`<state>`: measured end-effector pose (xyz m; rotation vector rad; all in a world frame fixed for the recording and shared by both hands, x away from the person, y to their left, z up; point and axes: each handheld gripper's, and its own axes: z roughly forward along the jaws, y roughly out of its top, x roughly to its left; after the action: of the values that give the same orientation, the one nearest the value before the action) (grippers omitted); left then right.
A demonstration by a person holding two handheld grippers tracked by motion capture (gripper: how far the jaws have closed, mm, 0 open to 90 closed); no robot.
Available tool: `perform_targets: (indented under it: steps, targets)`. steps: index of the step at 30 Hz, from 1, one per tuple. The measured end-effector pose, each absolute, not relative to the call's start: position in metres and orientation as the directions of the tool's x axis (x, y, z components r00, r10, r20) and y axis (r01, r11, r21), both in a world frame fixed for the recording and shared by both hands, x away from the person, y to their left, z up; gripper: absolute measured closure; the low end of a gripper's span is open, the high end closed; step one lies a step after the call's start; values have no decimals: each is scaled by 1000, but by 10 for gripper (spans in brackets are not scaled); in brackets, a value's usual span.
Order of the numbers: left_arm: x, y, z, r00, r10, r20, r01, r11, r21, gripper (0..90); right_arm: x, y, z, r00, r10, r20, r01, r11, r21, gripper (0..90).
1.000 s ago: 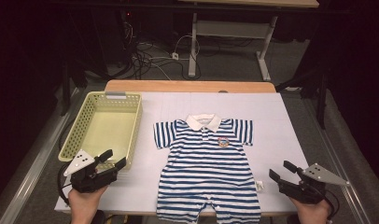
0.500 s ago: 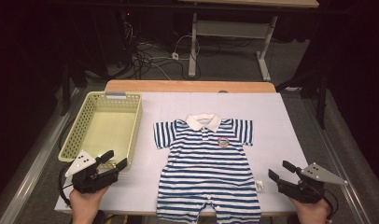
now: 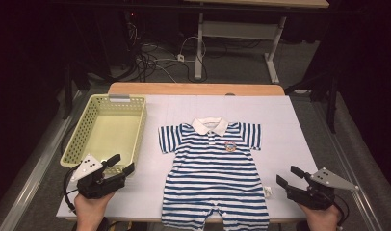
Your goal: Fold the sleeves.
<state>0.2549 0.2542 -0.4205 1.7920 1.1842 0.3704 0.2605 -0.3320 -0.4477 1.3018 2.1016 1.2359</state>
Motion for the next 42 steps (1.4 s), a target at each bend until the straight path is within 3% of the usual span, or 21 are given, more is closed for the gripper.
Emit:
perform_targets:
  steps: [42]
  targets:
    - [272,211,-403,588,773,-236,546,-164,821,353,261,-331,-449,-529,838,137,527,198,826,333]
